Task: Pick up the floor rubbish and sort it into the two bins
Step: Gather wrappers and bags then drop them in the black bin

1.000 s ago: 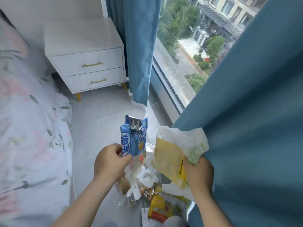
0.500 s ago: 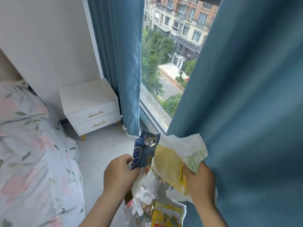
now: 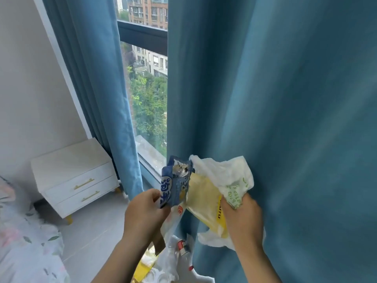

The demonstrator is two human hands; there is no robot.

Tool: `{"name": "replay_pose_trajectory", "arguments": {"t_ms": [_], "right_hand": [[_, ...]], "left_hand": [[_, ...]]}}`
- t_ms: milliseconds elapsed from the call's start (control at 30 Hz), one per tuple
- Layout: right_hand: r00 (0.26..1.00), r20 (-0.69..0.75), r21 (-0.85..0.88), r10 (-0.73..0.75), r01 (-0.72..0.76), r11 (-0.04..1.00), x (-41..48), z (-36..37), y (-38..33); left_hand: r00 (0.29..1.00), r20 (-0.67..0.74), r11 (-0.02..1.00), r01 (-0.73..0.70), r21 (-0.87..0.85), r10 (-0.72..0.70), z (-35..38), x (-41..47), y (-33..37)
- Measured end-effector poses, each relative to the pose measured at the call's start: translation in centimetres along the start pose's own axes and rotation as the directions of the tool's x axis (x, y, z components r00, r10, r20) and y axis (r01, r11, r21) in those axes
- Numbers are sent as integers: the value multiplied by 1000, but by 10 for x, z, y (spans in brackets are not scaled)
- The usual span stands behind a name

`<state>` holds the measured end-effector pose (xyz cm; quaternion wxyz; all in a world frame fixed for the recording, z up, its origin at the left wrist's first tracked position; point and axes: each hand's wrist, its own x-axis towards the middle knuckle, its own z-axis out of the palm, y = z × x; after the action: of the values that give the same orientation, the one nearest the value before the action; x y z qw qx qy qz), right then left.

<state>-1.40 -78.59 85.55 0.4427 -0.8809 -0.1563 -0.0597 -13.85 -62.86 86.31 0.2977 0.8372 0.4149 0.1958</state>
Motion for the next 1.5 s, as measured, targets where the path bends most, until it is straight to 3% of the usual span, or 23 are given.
{"name": "replay_pose_trajectory", "arguments": {"t_ms": [333,567,700,967,1100,1500], "right_hand": [[972,-226,-36,65,-75,997,14,-53,15],[879,-415,-32,234,-271,962,-6,-59,10],[770,-521,44,369,-407,912,-38,-59,-1],[511,-721,107,468,-584,804,-126,-80,-8],[383,-797,139,467,-637,758,-173,-97,-4],[5,-868,347,496,-709,614,-317,-161,24]], "left_hand": [[970,90,973,-217,-78,224,30,10,66],[854,244,886,-422,-192,460,42,33,81],[731,351,810,-518,-274,586,43,39,84],[436,544,680,-610,-407,717,59,-5,96],[269,588,599,-637,-485,763,71,-48,103],[-121,581,368,-666,-648,805,94,-214,123]]}}
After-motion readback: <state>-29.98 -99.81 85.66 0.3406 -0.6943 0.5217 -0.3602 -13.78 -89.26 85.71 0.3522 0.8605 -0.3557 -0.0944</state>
